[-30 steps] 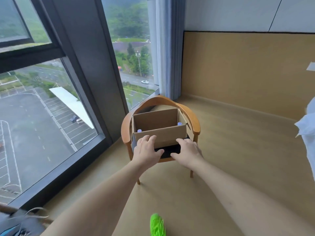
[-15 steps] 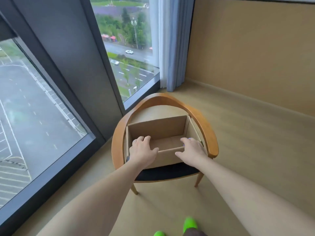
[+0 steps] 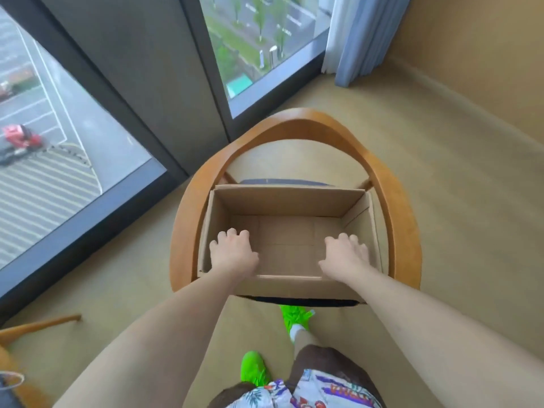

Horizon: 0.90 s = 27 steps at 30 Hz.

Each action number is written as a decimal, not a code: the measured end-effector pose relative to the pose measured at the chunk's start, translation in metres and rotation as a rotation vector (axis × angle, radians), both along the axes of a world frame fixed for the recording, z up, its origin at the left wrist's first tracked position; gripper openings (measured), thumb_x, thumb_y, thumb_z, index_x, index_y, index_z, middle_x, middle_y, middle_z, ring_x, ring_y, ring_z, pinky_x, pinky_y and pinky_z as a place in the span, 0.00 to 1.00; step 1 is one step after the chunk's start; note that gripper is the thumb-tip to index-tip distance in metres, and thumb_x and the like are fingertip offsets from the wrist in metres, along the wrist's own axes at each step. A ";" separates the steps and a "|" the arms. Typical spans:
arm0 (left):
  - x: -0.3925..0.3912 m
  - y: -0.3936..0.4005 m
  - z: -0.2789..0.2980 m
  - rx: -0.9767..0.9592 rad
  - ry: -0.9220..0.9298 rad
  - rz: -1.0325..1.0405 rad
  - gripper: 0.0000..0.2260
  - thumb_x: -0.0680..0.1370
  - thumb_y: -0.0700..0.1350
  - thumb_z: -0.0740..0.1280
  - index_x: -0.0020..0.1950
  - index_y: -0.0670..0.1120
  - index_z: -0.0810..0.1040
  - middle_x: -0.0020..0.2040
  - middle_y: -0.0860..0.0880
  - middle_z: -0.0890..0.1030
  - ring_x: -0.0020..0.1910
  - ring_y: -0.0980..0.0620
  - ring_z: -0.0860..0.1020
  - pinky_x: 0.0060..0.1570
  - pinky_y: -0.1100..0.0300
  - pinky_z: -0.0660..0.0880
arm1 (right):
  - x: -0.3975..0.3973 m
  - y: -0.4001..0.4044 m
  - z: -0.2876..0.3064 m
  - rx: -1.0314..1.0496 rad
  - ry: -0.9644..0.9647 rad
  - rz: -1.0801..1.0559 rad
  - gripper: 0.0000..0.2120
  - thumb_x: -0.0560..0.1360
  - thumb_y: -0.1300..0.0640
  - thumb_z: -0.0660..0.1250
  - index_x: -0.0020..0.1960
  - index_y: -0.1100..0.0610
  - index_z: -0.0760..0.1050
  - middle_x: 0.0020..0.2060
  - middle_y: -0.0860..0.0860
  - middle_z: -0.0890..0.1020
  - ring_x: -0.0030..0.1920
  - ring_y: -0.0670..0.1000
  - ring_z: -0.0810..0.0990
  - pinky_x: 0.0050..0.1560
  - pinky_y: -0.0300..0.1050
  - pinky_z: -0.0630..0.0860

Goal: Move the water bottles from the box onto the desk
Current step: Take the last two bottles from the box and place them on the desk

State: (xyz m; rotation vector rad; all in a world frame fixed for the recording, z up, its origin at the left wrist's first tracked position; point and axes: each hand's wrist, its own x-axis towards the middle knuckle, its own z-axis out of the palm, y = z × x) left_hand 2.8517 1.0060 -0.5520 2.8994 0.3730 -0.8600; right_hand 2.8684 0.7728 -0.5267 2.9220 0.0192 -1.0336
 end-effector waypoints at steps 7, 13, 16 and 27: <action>0.017 0.006 -0.040 0.182 0.340 -0.044 0.16 0.77 0.49 0.64 0.63 0.46 0.74 0.57 0.44 0.78 0.58 0.42 0.73 0.47 0.51 0.71 | 0.020 -0.020 -0.058 -0.198 0.209 0.179 0.19 0.75 0.55 0.64 0.66 0.55 0.72 0.59 0.56 0.78 0.59 0.58 0.76 0.49 0.48 0.73; 0.029 0.005 -0.049 0.117 0.266 0.054 0.10 0.77 0.42 0.64 0.57 0.42 0.77 0.45 0.43 0.77 0.52 0.41 0.71 0.37 0.55 0.70 | 0.031 -0.012 -0.073 -0.143 0.172 0.150 0.16 0.75 0.60 0.65 0.63 0.57 0.75 0.59 0.58 0.78 0.60 0.59 0.73 0.51 0.48 0.75; 0.034 -0.005 -0.046 -0.029 0.111 0.128 0.08 0.74 0.41 0.65 0.52 0.43 0.74 0.43 0.44 0.75 0.51 0.42 0.69 0.36 0.55 0.68 | 0.033 -0.006 -0.075 -0.029 0.062 0.135 0.15 0.73 0.57 0.67 0.59 0.56 0.74 0.56 0.56 0.78 0.60 0.58 0.72 0.52 0.49 0.72; 0.027 -0.030 -0.106 -0.303 0.125 0.030 0.17 0.72 0.41 0.70 0.58 0.48 0.69 0.56 0.46 0.77 0.61 0.41 0.73 0.55 0.47 0.73 | 0.029 0.011 -0.128 0.362 0.180 0.020 0.26 0.63 0.47 0.74 0.53 0.52 0.65 0.47 0.51 0.80 0.51 0.59 0.78 0.47 0.50 0.73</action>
